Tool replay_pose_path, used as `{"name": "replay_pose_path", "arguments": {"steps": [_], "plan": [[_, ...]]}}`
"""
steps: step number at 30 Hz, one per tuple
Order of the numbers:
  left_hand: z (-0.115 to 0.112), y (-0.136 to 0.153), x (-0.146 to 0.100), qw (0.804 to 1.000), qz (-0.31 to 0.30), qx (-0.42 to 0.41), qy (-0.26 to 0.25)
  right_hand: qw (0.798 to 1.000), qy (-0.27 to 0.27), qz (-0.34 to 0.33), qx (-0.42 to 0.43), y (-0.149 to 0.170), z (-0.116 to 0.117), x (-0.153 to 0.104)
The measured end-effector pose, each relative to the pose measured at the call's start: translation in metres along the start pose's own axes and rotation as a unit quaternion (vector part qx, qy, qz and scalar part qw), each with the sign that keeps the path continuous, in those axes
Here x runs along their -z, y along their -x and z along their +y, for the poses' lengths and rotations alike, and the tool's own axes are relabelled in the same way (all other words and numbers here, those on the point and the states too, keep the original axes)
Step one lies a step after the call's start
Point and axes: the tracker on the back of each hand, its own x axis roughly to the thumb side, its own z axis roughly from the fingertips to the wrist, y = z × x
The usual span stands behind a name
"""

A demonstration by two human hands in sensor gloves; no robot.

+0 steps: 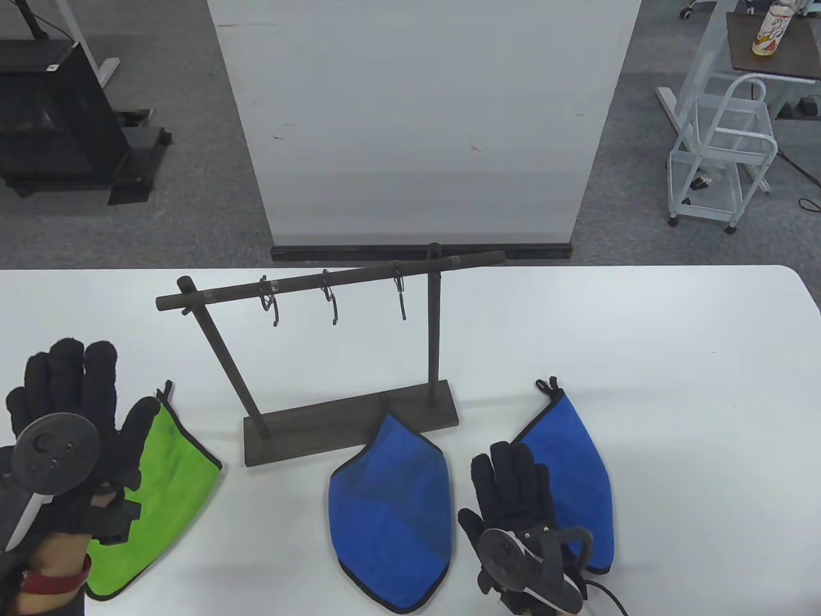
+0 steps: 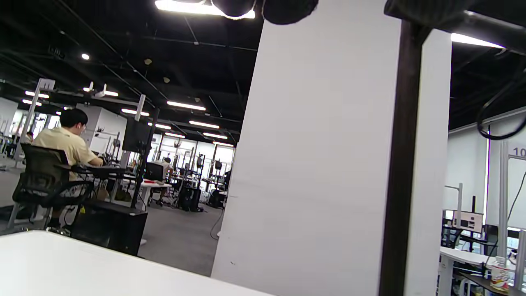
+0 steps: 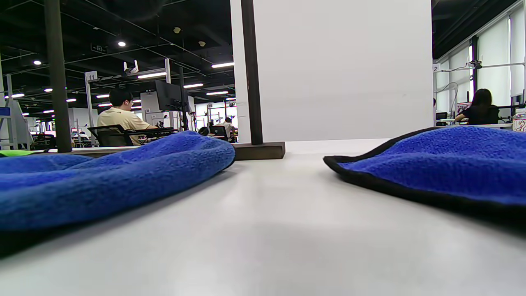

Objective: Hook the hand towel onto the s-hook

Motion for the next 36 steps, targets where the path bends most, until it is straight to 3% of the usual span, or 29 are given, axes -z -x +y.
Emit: {"name": "replay_pose_path", "arguments": {"steps": [6, 10, 17, 30, 36], "plan": [[-0.012, 0.007, 0.045, 0.999, 0.019, 0.037, 0.034, 1.000, 0.002, 0.002, 0.005, 0.001, 0.000, 0.000], [-0.034, 0.013, 0.067, 0.995, 0.031, 0.059, 0.077, 1.000, 0.000, 0.002, 0.010, 0.001, 0.000, 0.000], [-0.082, 0.023, 0.084, 0.984, 0.033, 0.119, 0.130, 1.000, -0.002, 0.002, 0.016, 0.003, -0.001, 0.000], [-0.184, 0.067, 0.069, 0.949, 0.086, 0.130, 0.273, 0.999, -0.020, -0.001, 0.027, 0.004, 0.000, 0.000], [-0.211, 0.081, 0.056, 0.933, 0.082, 0.149, 0.318, 0.999, -0.023, -0.001, 0.027, 0.004, 0.001, 0.000]]}}
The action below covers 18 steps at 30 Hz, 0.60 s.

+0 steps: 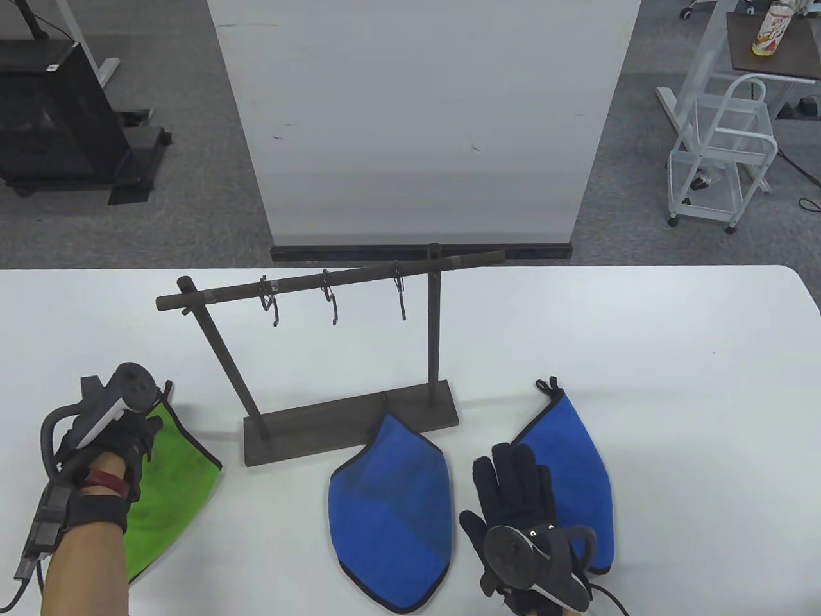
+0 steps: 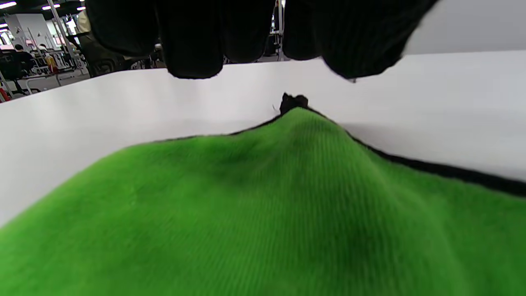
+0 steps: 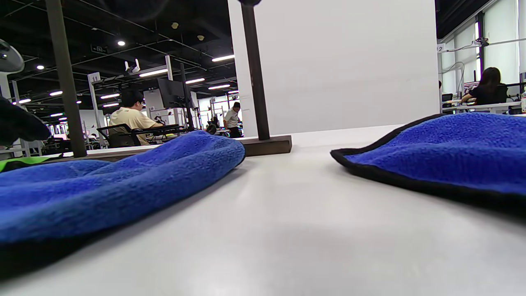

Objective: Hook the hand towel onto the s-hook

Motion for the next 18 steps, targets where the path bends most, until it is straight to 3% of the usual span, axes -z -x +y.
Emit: {"name": "replay_pose_path", "arguments": {"steps": [7, 9, 18], "plan": [[-0.033, -0.004, 0.007, 0.999, -0.007, 0.019, 0.031, 1.000, -0.003, -0.003, -0.001, -0.002, 0.001, 0.000], [-0.035, -0.006, 0.006, 0.999, -0.009, 0.033, -0.020, 1.000, -0.005, -0.004, -0.001, -0.002, 0.001, 0.000], [-0.036, -0.012, 0.007, 0.998, -0.018, 0.019, -0.059, 1.000, -0.017, -0.006, 0.003, -0.002, 0.003, 0.000]]}}
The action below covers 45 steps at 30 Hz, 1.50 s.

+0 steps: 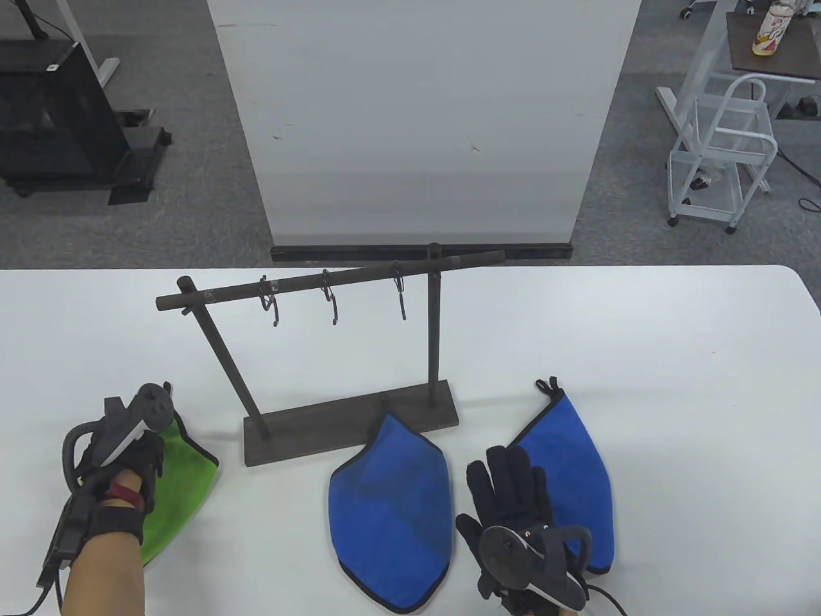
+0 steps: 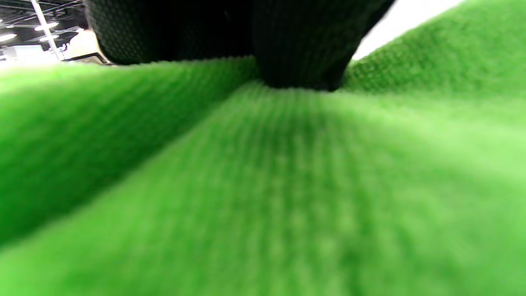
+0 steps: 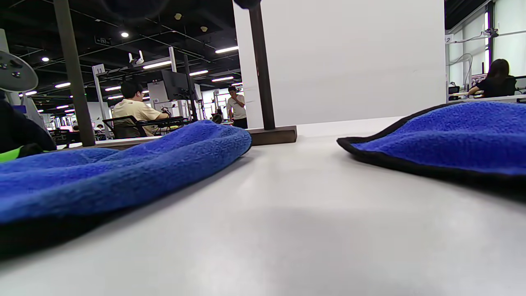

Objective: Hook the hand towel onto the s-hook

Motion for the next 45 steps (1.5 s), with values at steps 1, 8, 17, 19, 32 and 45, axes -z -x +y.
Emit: {"name": "replay_pose_path", "arguments": {"steps": [1, 8, 17, 19, 32, 45], "plan": [[0.000, 0.000, 0.000, 1.000, -0.006, -0.002, -0.001, 1.000, -0.001, 0.001, 0.000, 0.000, 0.000, 0.000], [0.000, 0.000, 0.001, 1.000, -0.013, -0.007, -0.018, 1.000, 0.003, 0.002, 0.003, 0.000, -0.002, -0.001], [0.022, 0.000, -0.027, 0.990, -0.035, -0.042, -0.129, 1.000, 0.007, 0.001, 0.009, 0.001, -0.003, -0.002], [0.036, 0.002, -0.035, 0.986, -0.037, -0.051, -0.153, 1.000, 0.006, 0.000, 0.011, 0.000, -0.002, -0.002], [0.123, -0.020, -0.114, 0.934, -0.121, -0.064, -0.331, 1.000, 0.010, -0.002, 0.013, 0.002, -0.003, -0.003], [0.157, -0.050, -0.209, 0.859, -0.138, -0.042, -0.491, 1.000, 0.006, -0.005, 0.014, 0.001, -0.002, -0.004]]}}
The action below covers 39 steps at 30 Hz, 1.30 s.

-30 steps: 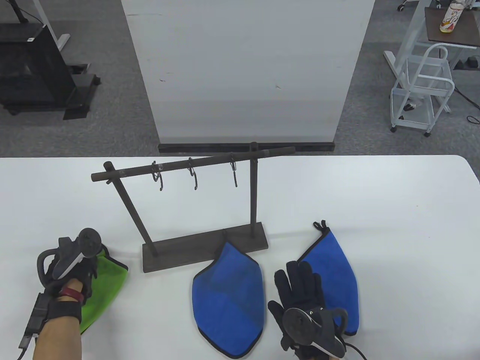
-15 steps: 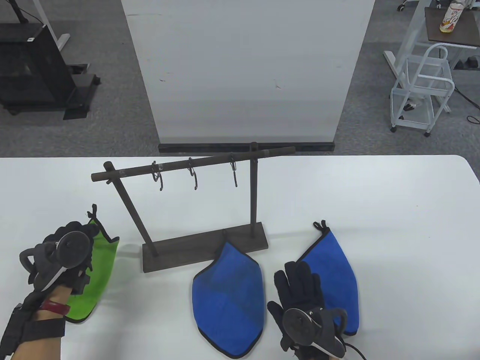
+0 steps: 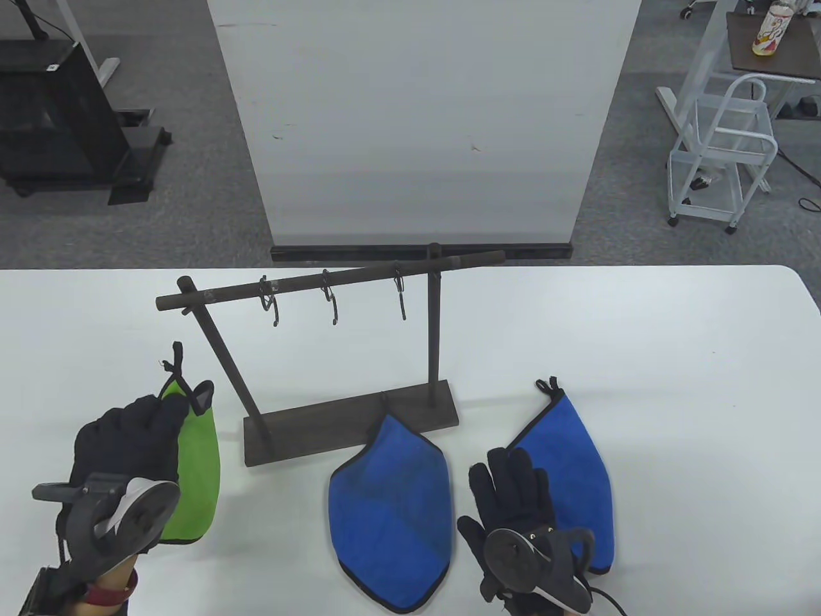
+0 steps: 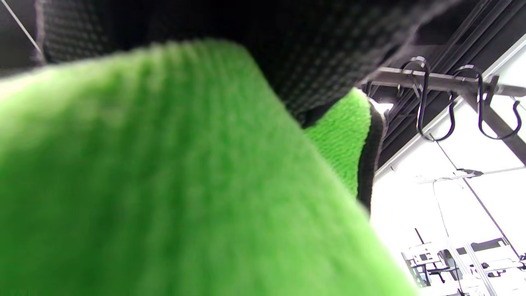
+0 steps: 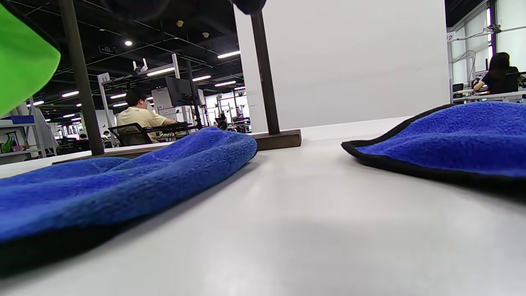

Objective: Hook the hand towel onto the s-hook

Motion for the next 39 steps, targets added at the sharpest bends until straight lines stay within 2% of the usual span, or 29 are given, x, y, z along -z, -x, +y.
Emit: {"name": "replay_pose_path", "arguments": {"steps": [8, 15, 25, 39], "plan": [[0.035, -0.029, 0.012, 0.997, -0.047, 0.018, -0.053, 1.000, 0.000, 0.000, 0.000, 0.000, 0.000, 0.000], [0.042, -0.052, 0.023, 0.994, -0.079, 0.024, -0.067, 1.000, 0.001, -0.002, 0.001, -0.001, 0.000, -0.001], [0.031, -0.077, 0.039, 0.988, -0.134, 0.059, -0.046, 1.000, 0.006, -0.005, 0.004, -0.001, -0.001, -0.002], [0.016, -0.094, 0.045, 0.983, -0.151, 0.102, -0.011, 1.000, 0.012, -0.007, 0.011, 0.000, -0.004, -0.005]]}}
